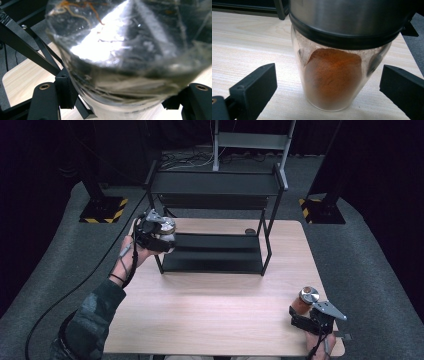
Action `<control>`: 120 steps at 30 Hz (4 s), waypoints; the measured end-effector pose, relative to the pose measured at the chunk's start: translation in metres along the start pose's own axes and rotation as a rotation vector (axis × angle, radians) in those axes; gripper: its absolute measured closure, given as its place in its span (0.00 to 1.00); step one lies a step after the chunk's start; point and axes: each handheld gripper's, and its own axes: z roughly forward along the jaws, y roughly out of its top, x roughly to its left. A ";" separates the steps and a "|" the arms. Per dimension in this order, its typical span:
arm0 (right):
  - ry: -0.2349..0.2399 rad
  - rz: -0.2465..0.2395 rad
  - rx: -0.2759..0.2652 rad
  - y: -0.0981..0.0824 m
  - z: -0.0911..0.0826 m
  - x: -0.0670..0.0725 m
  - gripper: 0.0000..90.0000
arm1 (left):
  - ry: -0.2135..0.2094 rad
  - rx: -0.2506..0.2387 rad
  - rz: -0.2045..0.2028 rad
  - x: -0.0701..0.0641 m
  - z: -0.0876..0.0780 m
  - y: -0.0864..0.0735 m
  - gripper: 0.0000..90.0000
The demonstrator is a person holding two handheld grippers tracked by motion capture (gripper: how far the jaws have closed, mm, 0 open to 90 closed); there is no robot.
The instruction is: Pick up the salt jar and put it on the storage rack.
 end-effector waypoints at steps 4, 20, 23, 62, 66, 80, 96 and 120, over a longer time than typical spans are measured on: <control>-0.001 0.000 0.000 0.000 0.000 0.000 0.00 | 0.001 -0.003 0.000 0.001 -0.003 0.003 0.34; -0.001 -0.001 0.001 0.000 0.000 0.000 0.00 | 0.017 -0.025 0.000 0.006 -0.014 0.015 0.34; -0.001 -0.003 0.002 0.000 0.000 0.000 0.00 | 0.019 -0.024 0.001 0.007 -0.015 0.018 0.34; 0.000 -0.008 0.004 0.001 0.001 0.000 0.00 | 0.055 -0.047 -0.005 0.015 -0.035 0.060 0.34; 0.000 -0.008 0.004 0.001 0.001 0.000 0.00 | 0.057 -0.048 -0.001 0.015 -0.038 0.065 0.34; -0.001 -0.009 0.005 0.001 0.001 0.000 0.00 | 0.062 -0.044 0.010 0.015 -0.045 0.079 0.34; -0.002 -0.010 0.006 0.001 0.001 0.001 0.00 | 0.068 -0.060 0.012 0.017 -0.056 0.092 0.34; -0.004 -0.014 0.012 0.002 0.002 0.002 0.00 | 0.072 -0.113 0.014 0.017 -0.068 0.123 0.34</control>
